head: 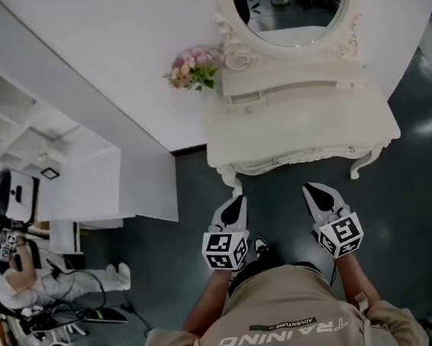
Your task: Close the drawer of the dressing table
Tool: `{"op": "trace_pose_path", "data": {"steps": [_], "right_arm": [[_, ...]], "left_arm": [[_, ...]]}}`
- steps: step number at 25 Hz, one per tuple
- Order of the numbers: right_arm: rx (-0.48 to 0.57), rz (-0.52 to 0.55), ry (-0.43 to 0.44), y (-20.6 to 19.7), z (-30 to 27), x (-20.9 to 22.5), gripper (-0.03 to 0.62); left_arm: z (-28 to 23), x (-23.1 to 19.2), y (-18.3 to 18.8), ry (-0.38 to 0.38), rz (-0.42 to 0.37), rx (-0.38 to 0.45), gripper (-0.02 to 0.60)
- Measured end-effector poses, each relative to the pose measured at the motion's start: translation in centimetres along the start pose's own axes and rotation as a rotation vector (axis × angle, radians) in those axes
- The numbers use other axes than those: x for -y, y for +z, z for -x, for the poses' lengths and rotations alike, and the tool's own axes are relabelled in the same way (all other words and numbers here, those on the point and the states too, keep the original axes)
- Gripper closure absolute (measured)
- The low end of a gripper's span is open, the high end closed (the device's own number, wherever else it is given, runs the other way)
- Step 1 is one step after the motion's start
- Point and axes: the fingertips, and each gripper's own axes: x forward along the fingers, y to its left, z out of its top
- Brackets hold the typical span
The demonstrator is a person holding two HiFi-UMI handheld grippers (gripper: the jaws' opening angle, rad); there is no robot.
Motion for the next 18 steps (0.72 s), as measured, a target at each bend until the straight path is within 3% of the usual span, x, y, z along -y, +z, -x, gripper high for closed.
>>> {"op": "trace_pose_path", "data": {"steps": [5,12,18], "right_arm": [[0.0,0.003,-0.028,0.7,-3.7,0.4,0.592],[0.013,-0.03,-0.049,2.0,-6.9,-0.3,0.592],[-0.043,-0.048,-0.06,0.5,-7.8,-0.3,0.592]], "left_arm": [[-2.1,-3.0,1.1,-0.044,-0.017,0.015,0.565],[-3.2,-7.5,2.1,-0.037,-0.003,0.018,0.565],[-4.6,-8.5,-0.4,-0.046,0.043,-0.029,0.565]]}}
